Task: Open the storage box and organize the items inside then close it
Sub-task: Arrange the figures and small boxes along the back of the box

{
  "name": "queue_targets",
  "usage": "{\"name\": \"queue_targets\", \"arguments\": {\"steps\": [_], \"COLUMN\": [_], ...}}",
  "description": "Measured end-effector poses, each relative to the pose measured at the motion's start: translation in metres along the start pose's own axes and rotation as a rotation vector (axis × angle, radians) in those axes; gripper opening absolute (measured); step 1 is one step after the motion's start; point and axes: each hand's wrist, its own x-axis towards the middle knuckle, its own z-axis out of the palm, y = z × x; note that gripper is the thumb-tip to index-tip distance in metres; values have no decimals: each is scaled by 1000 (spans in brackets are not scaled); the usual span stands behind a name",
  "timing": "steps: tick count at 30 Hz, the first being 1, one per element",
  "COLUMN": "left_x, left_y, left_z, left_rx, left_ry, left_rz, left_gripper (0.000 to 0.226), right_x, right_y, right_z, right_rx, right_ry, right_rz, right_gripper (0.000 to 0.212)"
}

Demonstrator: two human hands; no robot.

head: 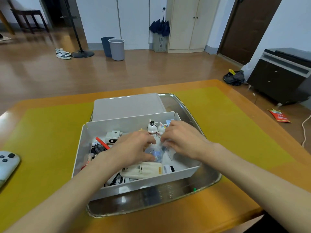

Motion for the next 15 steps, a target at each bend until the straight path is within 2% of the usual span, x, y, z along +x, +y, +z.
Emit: {"name": "queue_targets", "arguments": {"steps": [2, 4, 7, 9, 12, 15], "left_x": [1, 1, 4, 7, 8, 7], "left_y": [-1, -1, 1, 2, 3, 2], "left_z": [0, 0, 1, 0, 0, 0], "left_rx": [2, 6, -3, -3, -8, 0], "left_ry": [-3, -6, -19, -28, -36, -35], "left_rz": [17, 23, 11, -1, -12, -7], "left_gripper": [52, 53, 56, 57, 53, 49], "right_x": [-7, -18, -37, -47, -51, -47], "right_y": [4, 9, 13, 11, 6, 7], "right_z": [-13, -26, -34, -30, -20, -19], "right_rx": [85, 161, 205, 137, -29, -51], "right_ry": [94, 101, -52, -138, -198, -234], "right_rz": [63, 99, 57, 21, -6, 0], "right_gripper": [16, 13, 10, 10, 15, 19]}}
